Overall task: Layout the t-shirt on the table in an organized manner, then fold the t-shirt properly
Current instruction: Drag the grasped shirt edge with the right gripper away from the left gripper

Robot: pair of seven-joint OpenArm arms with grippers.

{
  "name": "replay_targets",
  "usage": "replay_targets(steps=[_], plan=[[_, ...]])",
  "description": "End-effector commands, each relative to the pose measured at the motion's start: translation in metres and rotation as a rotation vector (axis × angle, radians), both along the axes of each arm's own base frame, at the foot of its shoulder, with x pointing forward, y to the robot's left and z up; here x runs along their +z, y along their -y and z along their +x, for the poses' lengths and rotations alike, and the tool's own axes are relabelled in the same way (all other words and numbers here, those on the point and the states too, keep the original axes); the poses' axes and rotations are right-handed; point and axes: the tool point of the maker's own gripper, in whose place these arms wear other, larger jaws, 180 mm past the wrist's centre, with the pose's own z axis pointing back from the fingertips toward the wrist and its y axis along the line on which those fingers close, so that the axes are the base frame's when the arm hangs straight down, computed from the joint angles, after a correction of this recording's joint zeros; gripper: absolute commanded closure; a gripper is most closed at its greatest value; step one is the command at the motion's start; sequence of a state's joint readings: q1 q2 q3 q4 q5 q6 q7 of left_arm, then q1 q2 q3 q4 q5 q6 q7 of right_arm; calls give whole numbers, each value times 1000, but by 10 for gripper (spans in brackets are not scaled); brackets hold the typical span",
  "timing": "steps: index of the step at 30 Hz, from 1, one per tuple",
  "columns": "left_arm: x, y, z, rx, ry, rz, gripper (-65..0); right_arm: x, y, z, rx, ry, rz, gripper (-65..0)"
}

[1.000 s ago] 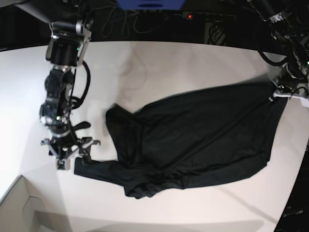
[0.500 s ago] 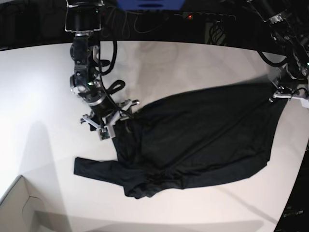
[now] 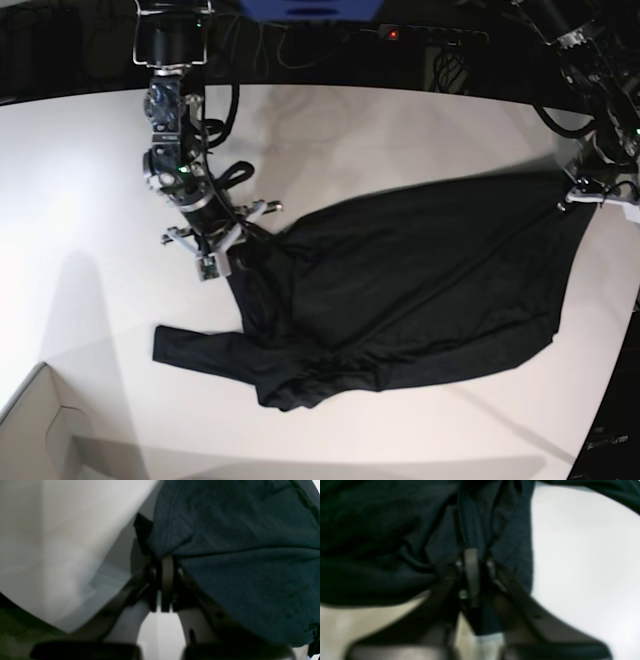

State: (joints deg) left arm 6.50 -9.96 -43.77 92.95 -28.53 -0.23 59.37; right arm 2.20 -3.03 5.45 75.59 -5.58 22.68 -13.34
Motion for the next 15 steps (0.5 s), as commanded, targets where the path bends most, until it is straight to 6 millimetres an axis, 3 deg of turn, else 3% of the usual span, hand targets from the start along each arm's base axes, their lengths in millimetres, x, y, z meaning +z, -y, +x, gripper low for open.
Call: replay_targets(steps=[1,4,8,11,15], plan=[[12,-7,6,0,34,27,-2,24,10,18,-32,78,10,0],[12,-7,6,0,33,28,-2,32,47,28,-131,100,10,0],[15,-7,6,0,39,33,-2,67,103,50,-247,184,-18,0],[28,-17,3,32,71,53,-2,99,137,68,-298,257,-47,0],[45,-24,4,50,111,83,-2,124,162,82,-337,308,-64,0]])
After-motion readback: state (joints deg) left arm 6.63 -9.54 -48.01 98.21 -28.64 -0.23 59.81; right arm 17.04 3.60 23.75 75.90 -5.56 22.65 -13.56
